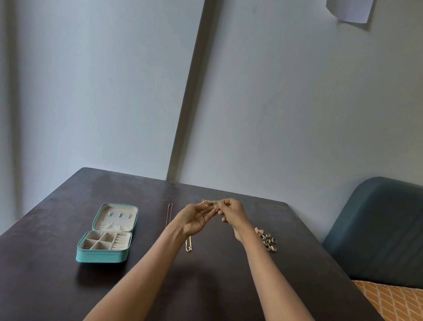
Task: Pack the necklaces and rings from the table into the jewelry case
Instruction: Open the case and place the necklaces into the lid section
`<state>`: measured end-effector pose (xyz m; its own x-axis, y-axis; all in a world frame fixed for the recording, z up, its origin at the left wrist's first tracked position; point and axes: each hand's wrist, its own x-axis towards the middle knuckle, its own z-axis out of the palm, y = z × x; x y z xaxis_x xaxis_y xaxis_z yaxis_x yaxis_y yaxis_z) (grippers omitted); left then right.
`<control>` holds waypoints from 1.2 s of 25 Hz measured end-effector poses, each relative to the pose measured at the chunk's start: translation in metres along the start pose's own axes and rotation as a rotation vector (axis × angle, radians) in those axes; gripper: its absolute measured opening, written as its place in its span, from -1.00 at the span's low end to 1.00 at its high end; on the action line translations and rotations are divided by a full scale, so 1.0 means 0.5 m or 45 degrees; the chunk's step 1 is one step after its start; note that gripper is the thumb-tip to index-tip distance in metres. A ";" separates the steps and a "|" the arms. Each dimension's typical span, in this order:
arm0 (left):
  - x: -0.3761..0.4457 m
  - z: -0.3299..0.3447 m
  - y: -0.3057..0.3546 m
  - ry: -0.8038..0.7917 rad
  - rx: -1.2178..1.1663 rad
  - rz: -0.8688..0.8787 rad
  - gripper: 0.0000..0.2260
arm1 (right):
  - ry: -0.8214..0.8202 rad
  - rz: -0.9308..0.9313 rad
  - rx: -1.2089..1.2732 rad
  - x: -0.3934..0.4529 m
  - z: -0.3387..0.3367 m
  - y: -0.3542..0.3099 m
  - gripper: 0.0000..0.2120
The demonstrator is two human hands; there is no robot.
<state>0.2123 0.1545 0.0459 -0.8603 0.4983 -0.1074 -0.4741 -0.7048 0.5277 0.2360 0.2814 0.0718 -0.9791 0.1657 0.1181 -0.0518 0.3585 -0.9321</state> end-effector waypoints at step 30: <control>-0.016 -0.020 0.046 0.270 1.380 0.531 -0.68 | -0.228 0.012 -0.263 0.007 -0.021 -0.120 -0.92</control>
<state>0.2064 0.1294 0.0505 -0.9735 0.1649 0.1585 0.1695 0.0548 0.9840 0.2377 0.2703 0.1317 -0.9995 0.0113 0.0299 -0.0190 0.5406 -0.8411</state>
